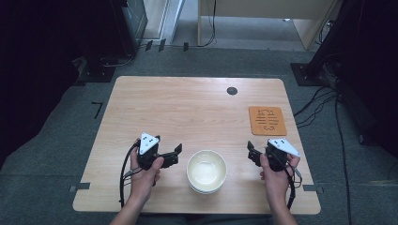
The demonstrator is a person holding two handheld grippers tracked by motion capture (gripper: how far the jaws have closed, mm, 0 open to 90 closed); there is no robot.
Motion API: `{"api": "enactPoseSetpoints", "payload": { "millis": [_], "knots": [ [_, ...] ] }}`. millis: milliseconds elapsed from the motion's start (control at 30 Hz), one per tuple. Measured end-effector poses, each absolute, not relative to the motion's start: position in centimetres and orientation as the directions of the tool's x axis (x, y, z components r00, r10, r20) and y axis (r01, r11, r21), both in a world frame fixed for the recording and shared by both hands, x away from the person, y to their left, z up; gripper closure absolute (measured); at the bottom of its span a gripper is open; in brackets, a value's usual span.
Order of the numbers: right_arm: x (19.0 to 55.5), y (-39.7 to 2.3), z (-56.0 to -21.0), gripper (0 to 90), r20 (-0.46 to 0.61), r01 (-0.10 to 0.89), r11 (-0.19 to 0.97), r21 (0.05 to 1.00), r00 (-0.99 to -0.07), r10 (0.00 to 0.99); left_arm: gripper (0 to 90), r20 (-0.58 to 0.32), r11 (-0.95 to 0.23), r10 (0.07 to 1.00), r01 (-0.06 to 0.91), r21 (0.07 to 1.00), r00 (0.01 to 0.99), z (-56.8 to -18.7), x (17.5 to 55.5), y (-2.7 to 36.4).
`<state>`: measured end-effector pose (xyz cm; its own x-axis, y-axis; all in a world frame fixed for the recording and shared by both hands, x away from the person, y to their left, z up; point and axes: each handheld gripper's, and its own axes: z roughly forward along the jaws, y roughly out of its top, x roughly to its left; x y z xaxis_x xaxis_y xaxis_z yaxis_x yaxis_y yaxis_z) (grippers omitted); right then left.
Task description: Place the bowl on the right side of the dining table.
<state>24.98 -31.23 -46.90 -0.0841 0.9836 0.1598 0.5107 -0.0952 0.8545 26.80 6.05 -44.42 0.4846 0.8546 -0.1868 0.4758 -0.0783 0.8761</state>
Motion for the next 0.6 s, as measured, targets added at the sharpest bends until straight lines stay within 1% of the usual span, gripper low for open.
{"api": "enactPoseSetpoints", "payload": {
  "millis": [167, 300, 333, 433, 600],
  "knots": [
    [24.3, -30.3, -46.5, 20.8, 0.154, 0.503, -0.071, 0.862, -0.126, 0.980, 8.8, -0.214, -0.063, 0.835, 0.475, 0.877, 0.506, -43.9, 26.3, 5.7],
    [23.8, -29.3, -45.8, 20.9, 0.143, 0.479, -0.049, 0.876, -0.162, 0.976, 8.8, -0.208, -0.071, 0.828, 0.464, 0.883, 0.521, -43.4, 25.7, 5.4],
    [23.6, -28.8, -45.5, 20.8, 0.148, 0.473, -0.043, 0.880, -0.186, 0.971, 8.8, -0.210, -0.073, 0.825, 0.468, 0.881, 0.524, -43.2, 25.4, 5.2],
    [23.5, -28.4, -45.1, 20.7, 0.158, 0.472, -0.041, 0.881, -0.211, 0.965, 8.8, -0.215, -0.073, 0.819, 0.467, 0.881, 0.532, -43.0, 25.2, 5.1],
    [23.1, -27.6, -44.5, 20.7, 0.170, 0.469, -0.041, 0.883, -0.238, 0.956, 9.2, -0.225, -0.084, 0.782, 0.456, 0.886, 0.582, -42.3, 24.5, 4.6]
  ]
}}
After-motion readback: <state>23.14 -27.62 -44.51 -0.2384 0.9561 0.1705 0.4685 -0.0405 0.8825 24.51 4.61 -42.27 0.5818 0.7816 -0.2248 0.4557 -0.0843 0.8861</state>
